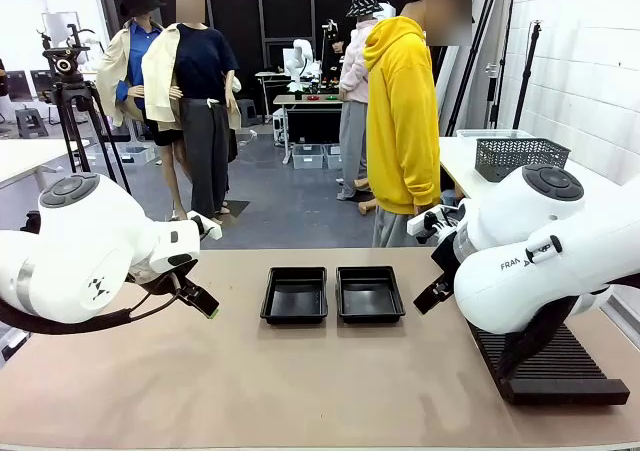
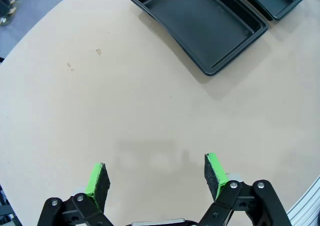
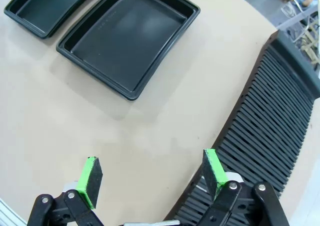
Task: Inspect and transfer BCBs to ESD trays.
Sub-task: Pick up the Blank PCB from the PCB Rack and place it in the left ESD tray.
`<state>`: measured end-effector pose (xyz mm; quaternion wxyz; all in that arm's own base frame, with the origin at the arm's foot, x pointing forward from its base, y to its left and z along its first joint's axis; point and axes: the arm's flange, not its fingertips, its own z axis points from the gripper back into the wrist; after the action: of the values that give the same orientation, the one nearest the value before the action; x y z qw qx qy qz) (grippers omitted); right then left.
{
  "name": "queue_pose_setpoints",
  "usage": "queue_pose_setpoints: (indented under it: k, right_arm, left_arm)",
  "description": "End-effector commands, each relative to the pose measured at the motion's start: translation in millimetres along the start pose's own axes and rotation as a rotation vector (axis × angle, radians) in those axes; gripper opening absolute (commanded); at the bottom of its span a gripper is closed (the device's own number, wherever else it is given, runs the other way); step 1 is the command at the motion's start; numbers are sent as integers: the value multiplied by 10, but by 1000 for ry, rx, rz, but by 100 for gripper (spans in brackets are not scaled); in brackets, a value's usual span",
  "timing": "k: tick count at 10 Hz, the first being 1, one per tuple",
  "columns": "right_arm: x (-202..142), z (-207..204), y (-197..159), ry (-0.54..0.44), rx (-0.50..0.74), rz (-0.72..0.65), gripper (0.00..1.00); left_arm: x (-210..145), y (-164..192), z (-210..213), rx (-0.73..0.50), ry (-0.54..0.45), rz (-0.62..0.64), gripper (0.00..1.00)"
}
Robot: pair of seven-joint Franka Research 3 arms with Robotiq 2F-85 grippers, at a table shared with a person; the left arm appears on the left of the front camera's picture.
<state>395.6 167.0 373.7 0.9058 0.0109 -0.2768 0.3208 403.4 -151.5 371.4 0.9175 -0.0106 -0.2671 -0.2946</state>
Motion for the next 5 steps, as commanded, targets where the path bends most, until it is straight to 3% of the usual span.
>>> queue_pose_setpoints:
  k: [1,5]
  right_arm:
    - [0,0,1,0,0,0,100]
    - [0,0,1,0,0,0,100]
  left_arm:
    - [-1,4,0,0,0,1,100]
    - [-1,4,0,0,0,1,100]
